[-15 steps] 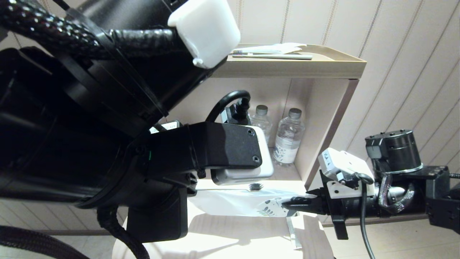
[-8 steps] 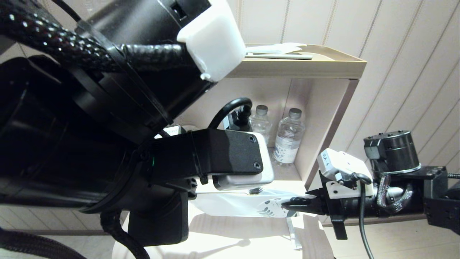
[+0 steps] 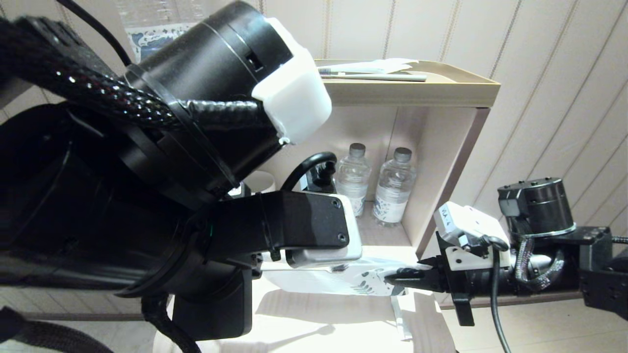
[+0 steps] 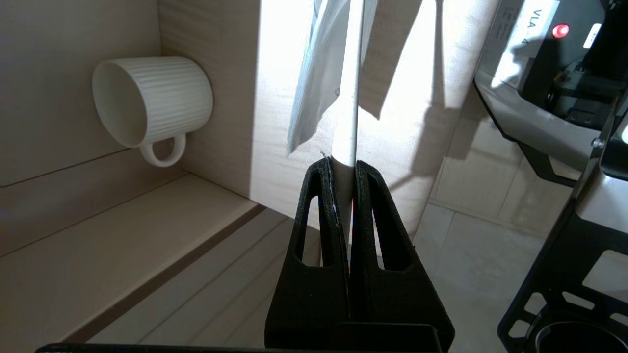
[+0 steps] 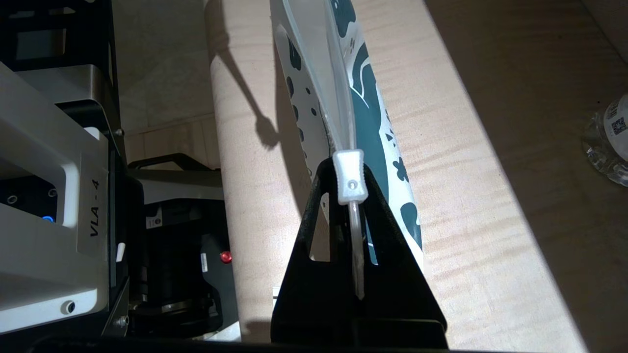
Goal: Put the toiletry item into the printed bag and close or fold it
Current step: Place the toothbrush in the storage bag
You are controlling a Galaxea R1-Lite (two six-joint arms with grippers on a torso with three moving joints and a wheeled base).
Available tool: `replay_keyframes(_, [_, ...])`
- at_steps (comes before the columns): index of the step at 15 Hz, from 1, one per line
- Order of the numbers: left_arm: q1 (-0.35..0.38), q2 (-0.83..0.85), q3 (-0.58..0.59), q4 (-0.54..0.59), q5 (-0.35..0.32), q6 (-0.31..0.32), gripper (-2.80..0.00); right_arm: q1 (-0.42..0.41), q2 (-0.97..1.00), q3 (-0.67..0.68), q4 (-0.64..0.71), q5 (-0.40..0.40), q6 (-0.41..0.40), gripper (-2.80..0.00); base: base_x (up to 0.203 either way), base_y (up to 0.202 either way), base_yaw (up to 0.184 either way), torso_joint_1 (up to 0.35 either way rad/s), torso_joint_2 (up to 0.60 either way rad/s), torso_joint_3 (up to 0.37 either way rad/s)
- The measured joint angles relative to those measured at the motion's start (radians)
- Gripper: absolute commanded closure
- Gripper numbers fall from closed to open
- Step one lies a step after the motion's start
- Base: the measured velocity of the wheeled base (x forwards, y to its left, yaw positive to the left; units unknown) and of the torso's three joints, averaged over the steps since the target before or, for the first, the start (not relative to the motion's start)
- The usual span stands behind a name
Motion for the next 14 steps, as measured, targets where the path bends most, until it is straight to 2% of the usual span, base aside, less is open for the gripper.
replay_keyframes(5, [0.019, -0.002, 0.030, -0.011, 0.000, -0.001, 0.00, 0.002, -0.005, 0.005, 0.000, 0.002, 0.000, 0.00, 0.000, 0.000, 0.000, 0.000, 0.00, 0.000])
replay_keyframes(9, [0.027, -0.005, -0.034, -0.002, 0.002, 0.004, 0.00, 0.003, -0.004, 0.006, -0.001, 0.001, 0.000, 0.00, 0.000, 0.000, 0.000, 0.000, 0.00, 0.000])
replay_keyframes(14, [0.028, 0.007, -0.024, -0.003, 0.005, 0.005, 0.00, 0.004, -0.007, 0.007, 0.000, 0.002, 0.000, 0.00, 0.000, 0.000, 0.000, 0.000, 0.00, 0.000])
